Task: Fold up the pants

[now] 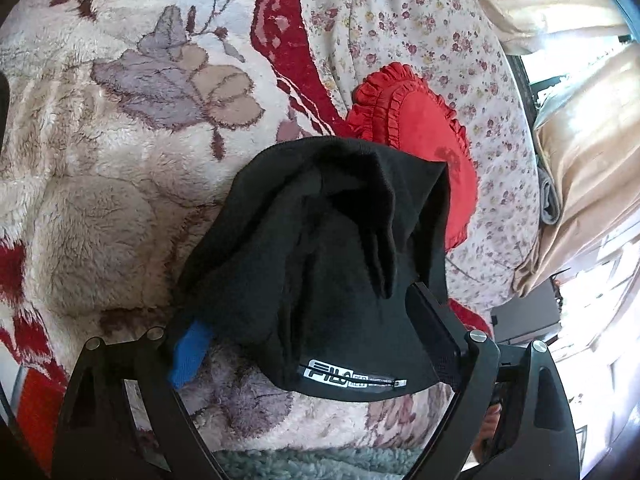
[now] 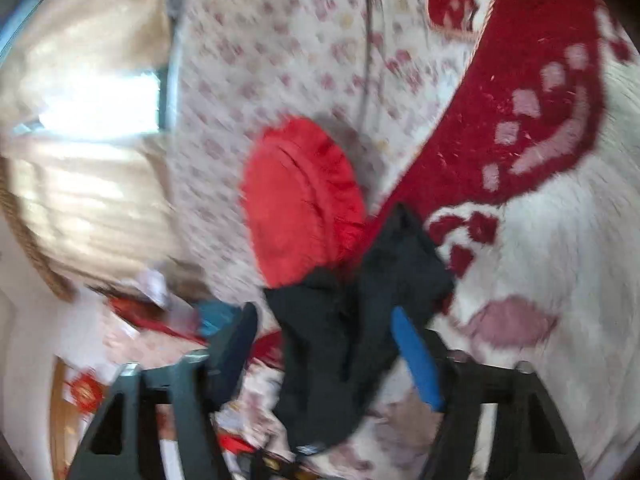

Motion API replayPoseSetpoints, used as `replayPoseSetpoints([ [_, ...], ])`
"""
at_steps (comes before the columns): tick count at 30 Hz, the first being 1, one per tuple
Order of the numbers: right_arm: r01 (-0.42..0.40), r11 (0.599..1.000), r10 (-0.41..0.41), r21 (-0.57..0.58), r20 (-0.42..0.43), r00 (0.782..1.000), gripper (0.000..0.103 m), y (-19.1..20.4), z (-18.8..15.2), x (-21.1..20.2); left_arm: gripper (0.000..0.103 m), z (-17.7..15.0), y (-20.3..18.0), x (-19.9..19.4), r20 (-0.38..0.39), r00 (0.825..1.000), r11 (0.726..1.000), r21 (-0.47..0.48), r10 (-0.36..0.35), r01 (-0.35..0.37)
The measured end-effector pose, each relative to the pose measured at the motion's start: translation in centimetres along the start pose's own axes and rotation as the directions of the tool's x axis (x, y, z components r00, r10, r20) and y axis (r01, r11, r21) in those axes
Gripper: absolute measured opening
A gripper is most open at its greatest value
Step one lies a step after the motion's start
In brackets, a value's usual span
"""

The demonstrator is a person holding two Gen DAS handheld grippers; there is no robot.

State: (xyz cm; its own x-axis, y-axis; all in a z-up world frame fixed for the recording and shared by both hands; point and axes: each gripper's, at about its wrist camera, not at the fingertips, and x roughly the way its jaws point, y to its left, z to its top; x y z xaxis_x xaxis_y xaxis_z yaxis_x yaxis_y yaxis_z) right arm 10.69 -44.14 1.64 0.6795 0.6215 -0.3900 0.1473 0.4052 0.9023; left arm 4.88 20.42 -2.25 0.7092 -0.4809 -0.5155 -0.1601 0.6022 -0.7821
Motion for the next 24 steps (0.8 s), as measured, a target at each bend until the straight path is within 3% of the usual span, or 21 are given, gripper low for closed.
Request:
replayPoseSetpoints([
  [1, 0.049, 0.999, -0.049, 0.012, -0.024, 0.998, 0.059, -0.3, 0.3, 0.7, 0.090, 0.0, 0.0, 0.0, -0.002, 1.000, 1.000, 0.006, 0.007, -0.007],
  [5, 0.111, 0.992, -0.106, 0.067, -0.079, 0.991, 0.059, -1.6, 0.2, 2.1, 0.091, 0.0, 0.0, 0.1, -0.001, 1.000, 1.000, 0.013, 0.011, -0.011],
  [9, 0.069, 0.994, -0.067, 0.080, -0.035, 0.997, 0.058, -2.8, 0.2, 2.8, 0.093, 0.0, -0.1, 0.1, 0.003, 1.000, 1.000, 0.019, 0.003, -0.003],
  [11, 0.083, 0.996, -0.083, 0.032, -0.016, 0.996, 0.052, -2.6, 0.3, 3.1, 0.093, 0.1, -0.1, 0.1, 0.004, 1.000, 1.000, 0.016, 0.000, -0.001],
  [12, 0.100, 0.995, -0.100, 0.020, -0.012, 0.995, 0.042, -2.6, 0.3, 3.2, 0.093, 0.0, 0.0, 0.1, 0.005, 1.000, 1.000, 0.010, 0.000, 0.000],
  [13, 0.128, 0.992, -0.128, 0.005, -0.008, 0.992, 0.028, -2.9, 0.2, 3.3, 0.080, 0.1, 0.0, 0.0, 0.013, 1.000, 1.000, 0.003, 0.025, -0.025],
  [14, 0.152, 0.988, -0.152, -0.008, -0.001, 0.988, 0.020, -3.1, 0.1, 3.4, 0.040, 0.0, 0.0, -0.1, 0.021, 0.997, 0.997, 0.007, 0.072, -0.072],
  [15, 0.166, 0.986, -0.166, -0.024, 0.006, 0.986, 0.008, -3.4, 0.0, 3.3, 0.013, 0.1, 0.2, 0.0, 0.015, 0.989, 0.989, 0.013, 0.146, -0.146],
  [16, 0.162, 0.986, -0.161, -0.049, 0.017, 0.987, 0.007, -3.4, -0.1, 3.0, 0.008, 0.2, 0.7, 0.2, -0.008, 0.989, 0.989, 0.008, 0.150, -0.150],
  [21, 0.178, 0.977, -0.172, -0.119, 0.054, 0.984, 0.006, -1.4, -1.0, 1.3, 0.008, 0.1, -0.1, -1.7, 0.042, 0.986, 0.984, 0.066, 0.162, -0.165],
  [24, 0.187, 0.974, -0.188, -0.127, 0.010, 0.982, 0.006, -0.3, -2.6, -0.3, 0.008, -0.2, -0.4, -3.4, 0.069, 0.987, 0.984, 0.093, 0.144, -0.150],
])
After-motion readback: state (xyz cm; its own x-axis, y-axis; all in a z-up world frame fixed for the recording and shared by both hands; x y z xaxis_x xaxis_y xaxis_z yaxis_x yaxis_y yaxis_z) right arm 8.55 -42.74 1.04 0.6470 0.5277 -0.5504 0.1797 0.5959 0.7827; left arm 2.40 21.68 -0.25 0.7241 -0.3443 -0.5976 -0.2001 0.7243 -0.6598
